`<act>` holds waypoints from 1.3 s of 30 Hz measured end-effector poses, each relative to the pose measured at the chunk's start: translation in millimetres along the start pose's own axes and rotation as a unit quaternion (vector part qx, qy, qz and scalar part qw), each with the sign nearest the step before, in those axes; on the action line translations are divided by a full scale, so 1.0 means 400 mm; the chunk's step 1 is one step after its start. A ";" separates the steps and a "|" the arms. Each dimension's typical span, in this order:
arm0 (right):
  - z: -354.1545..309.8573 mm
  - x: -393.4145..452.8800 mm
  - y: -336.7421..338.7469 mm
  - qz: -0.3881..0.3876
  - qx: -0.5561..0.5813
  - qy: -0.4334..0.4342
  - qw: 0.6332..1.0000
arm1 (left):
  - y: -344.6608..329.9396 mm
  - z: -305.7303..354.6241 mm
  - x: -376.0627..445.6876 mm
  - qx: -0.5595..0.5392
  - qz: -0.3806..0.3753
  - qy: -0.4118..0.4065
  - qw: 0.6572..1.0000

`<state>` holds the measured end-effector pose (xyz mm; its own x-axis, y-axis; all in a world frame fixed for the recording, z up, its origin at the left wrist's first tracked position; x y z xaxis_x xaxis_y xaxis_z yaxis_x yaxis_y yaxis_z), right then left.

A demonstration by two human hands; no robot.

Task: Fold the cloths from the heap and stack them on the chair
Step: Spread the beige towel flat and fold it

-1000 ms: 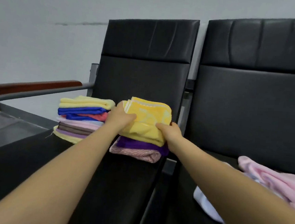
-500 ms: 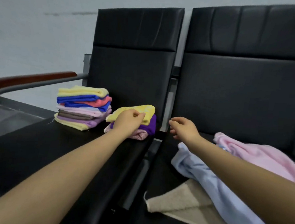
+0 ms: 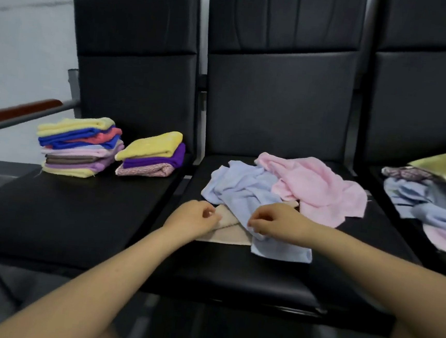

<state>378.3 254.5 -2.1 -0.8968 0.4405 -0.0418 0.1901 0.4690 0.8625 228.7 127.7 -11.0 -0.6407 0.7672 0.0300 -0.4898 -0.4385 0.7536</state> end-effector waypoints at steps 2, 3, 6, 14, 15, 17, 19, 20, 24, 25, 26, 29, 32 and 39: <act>0.005 -0.009 -0.004 -0.005 -0.067 0.035 0.997 | -0.002 -0.029 -0.005 0.030 -0.008 0.002 1.000; 0.004 -0.010 -0.003 -0.002 -0.084 0.047 0.995 | -0.003 -0.038 -0.009 0.073 -0.003 0.002 0.997; -0.003 -0.001 -0.006 0.001 -0.159 0.087 0.983 | -0.010 -0.050 -0.012 0.104 0.008 0.003 0.994; 0.099 0.040 0.059 0.030 -0.244 0.053 0.968 | 0.108 0.042 -0.024 -0.376 0.107 -0.067 0.918; 0.118 0.042 0.068 0.040 -0.242 0.034 0.969 | 0.129 0.044 -0.019 -0.423 0.127 -0.058 0.895; 0.156 0.040 0.078 0.056 -0.149 -0.003 0.987 | 0.166 0.052 -0.009 -0.516 0.157 -0.045 0.841; 0.170 0.034 0.081 0.063 -0.002 -0.030 0.998 | 0.189 0.066 0.002 -0.585 0.153 -0.041 0.795; 0.168 0.029 0.082 0.069 0.058 -0.032 0.995 | 0.196 0.076 0.000 -0.605 0.153 -0.034 0.781; 0.112 0.019 0.119 0.123 0.212 0.001 0.969 | 0.231 0.145 0.022 -0.658 0.108 -0.043 0.744; 0.090 0.019 0.130 0.140 0.223 0.016 0.965 | 0.240 0.169 0.029 -0.665 0.091 -0.056 0.739; 0.067 0.020 0.142 0.160 0.228 0.031 0.960 | 0.251 0.195 0.033 -0.668 0.080 -0.067 0.737; -0.011 0.020 0.183 0.200 0.235 0.077 0.948 | 0.275 0.283 0.046 -0.671 0.046 -0.105 0.733; -0.074 0.013 0.186 0.145 0.295 0.113 0.938 | 0.261 0.343 0.044 -0.659 0.011 -0.116 0.743; -0.053 -0.057 0.205 0.170 0.313 0.074 0.932 | 0.175 0.315 0.043 -0.551 -0.008 -0.119 0.826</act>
<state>405.9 266.7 80.3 -0.7789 0.5557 0.2907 0.6271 0.6966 0.3485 258.0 169.1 125.1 -0.5593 0.7892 0.2535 -0.8214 -0.4867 -0.2973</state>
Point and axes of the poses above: each hand's wrist, its own x-axis towards the middle knuckle, its own y-axis out of the back of the hand, z = x × y, the point moved 5 cm from there along x, towards the middle knuckle, and after that the axes turned 10 degrees about -x, right-handed, at the moved point
